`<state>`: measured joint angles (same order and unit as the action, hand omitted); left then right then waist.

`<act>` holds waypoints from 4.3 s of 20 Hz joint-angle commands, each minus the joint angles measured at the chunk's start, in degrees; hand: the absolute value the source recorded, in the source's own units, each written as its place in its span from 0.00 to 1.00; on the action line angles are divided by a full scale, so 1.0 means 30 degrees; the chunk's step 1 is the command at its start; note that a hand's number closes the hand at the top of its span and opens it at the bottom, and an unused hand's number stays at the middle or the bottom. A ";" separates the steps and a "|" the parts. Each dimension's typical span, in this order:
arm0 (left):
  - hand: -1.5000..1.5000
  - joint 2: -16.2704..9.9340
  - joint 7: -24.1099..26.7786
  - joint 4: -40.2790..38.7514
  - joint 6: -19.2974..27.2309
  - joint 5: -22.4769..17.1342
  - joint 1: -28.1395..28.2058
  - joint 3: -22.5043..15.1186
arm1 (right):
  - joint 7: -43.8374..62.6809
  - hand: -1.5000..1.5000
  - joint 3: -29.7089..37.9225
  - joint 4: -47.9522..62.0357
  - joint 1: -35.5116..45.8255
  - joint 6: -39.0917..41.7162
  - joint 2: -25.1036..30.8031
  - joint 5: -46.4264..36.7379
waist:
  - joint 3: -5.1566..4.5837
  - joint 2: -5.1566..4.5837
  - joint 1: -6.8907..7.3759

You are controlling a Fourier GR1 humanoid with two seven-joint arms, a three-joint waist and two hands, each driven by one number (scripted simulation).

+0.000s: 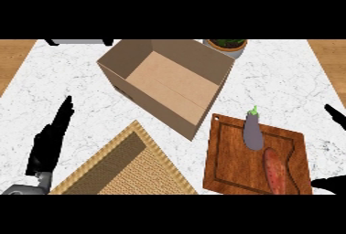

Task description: Pick the sweet potato from the cutting board and place it in the cardboard box

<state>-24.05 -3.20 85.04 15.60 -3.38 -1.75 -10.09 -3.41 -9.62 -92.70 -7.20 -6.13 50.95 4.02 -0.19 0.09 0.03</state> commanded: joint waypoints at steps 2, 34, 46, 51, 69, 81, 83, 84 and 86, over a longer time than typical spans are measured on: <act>0.50 -0.0176 -0.0141 0.0388 -0.0329 -0.0052 0.0255 0.0053 | 0.3459 0.00 -0.1732 -0.1935 -0.0581 0.3140 0.3251 -0.1334 | -0.0008 0.0023 0.0067; 0.50 0.2590 -0.1552 0.1394 -0.2113 0.3205 0.0448 0.1963 | 0.9934 0.00 -0.1738 -0.1807 0.0714 0.8084 -0.5577 -0.9350 | 0.0066 -0.0025 -0.0028; 0.50 0.2718 -0.1484 0.2784 -0.3715 0.3322 0.1524 0.3255 | 0.7800 0.00 -0.0854 -0.0660 -0.0353 0.7776 -0.7874 -1.2079 | 0.0068 -0.0016 0.0027; 0.50 0.3720 -0.0803 0.2301 -0.3163 0.4319 0.1612 0.3186 | 0.7725 0.00 0.0866 -0.0791 0.0327 0.9954 -0.7664 -1.1344 | 0.0065 -0.0017 -0.0005; 0.50 0.4115 0.0139 0.1502 -0.4099 0.4459 0.1561 0.4314 | 0.4650 1.00 0.0396 0.0895 0.0459 0.5543 -0.9011 -1.7096 | 0.0067 -0.0014 0.0006; 0.50 0.4647 -0.1075 0.1554 -0.4281 0.4967 -0.0209 0.3573 | 0.0494 1.00 0.1200 0.8301 1.0767 0.5305 -0.7554 -1.8732 | 0.0124 -0.0368 0.1405; 0.50 0.4944 -0.0488 0.1747 -0.4100 0.5360 0.0698 0.3091 | -0.0880 1.00 0.1369 1.0551 1.2115 0.3853 -0.7432 -1.9386 | 0.0117 -0.0312 0.1248; 0.50 0.4707 -0.0982 0.1614 -0.4158 0.5237 0.0450 0.3475 | -0.1567 1.00 0.1344 1.1579 1.2396 0.2686 -0.7675 -1.9838 | 0.0105 -0.0243 0.0869; 0.50 0.4592 -0.0555 0.1428 -0.4393 0.4727 0.0491 0.3931 | -0.2065 1.00 0.2067 1.3439 1.4650 0.2802 -0.7658 -1.9537 | 0.0093 -0.0249 0.0883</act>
<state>-10.49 -5.62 89.57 2.31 11.15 -0.92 1.17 -4.84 -5.26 -62.49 27.14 5.14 27.56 -53.52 0.11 -0.69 2.83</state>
